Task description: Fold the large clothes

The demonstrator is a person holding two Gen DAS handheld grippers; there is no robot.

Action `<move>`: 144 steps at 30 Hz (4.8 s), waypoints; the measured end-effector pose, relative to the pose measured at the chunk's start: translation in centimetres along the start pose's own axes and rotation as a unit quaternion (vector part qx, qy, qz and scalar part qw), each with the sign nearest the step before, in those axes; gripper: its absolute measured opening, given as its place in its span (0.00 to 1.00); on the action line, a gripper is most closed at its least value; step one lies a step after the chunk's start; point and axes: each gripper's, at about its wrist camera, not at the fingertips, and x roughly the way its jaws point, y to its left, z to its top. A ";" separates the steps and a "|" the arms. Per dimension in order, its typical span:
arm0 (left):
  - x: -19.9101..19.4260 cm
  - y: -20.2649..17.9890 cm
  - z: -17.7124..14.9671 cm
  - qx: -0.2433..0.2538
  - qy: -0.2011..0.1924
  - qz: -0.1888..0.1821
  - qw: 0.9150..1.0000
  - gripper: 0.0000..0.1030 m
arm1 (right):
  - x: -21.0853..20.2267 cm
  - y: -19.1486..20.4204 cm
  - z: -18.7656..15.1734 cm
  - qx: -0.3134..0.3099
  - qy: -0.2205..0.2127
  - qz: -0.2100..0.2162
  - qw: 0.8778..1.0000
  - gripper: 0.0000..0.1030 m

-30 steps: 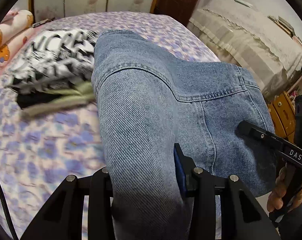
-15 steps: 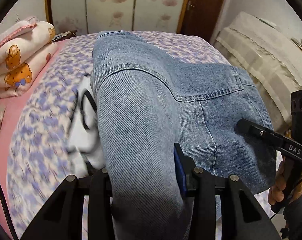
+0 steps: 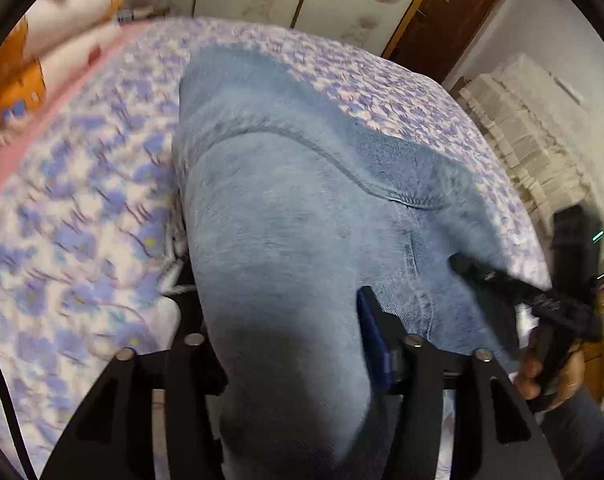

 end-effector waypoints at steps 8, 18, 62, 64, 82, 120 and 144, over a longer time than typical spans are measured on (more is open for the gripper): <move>0.6 -0.1 -0.3 -0.021 0.028 -0.015 0.999 0.59 | -1.2 -1.7 -1.9 0.044 -0.001 -0.014 0.999 0.40; -8.7 -4.2 -2.8 0.032 -0.051 0.089 0.994 0.36 | -9.3 1.2 -1.8 -0.003 -0.030 -0.086 0.996 0.41; -9.3 -13.5 -12.7 0.010 -0.074 0.109 0.991 0.86 | -14.9 2.1 -10.3 0.002 -0.008 -0.101 0.995 0.48; -9.3 -14.4 -14.0 0.008 -0.075 0.111 0.991 0.86 | -16.1 1.8 -11.5 0.003 -0.014 -0.110 0.994 0.50; -16.7 -24.5 -32.2 0.016 -0.097 0.117 0.988 0.99 | -29.3 1.0 -27.4 0.022 -0.003 -0.182 0.983 0.54; -16.9 -32.6 -48.2 0.010 -0.078 0.156 0.985 0.99 | -36.7 1.7 -42.6 0.000 -0.083 -0.255 0.963 0.73; -15.2 -32.1 -49.1 0.009 -0.064 0.167 0.984 0.99 | -35.7 0.8 -43.4 -0.006 -0.088 -0.237 0.967 0.73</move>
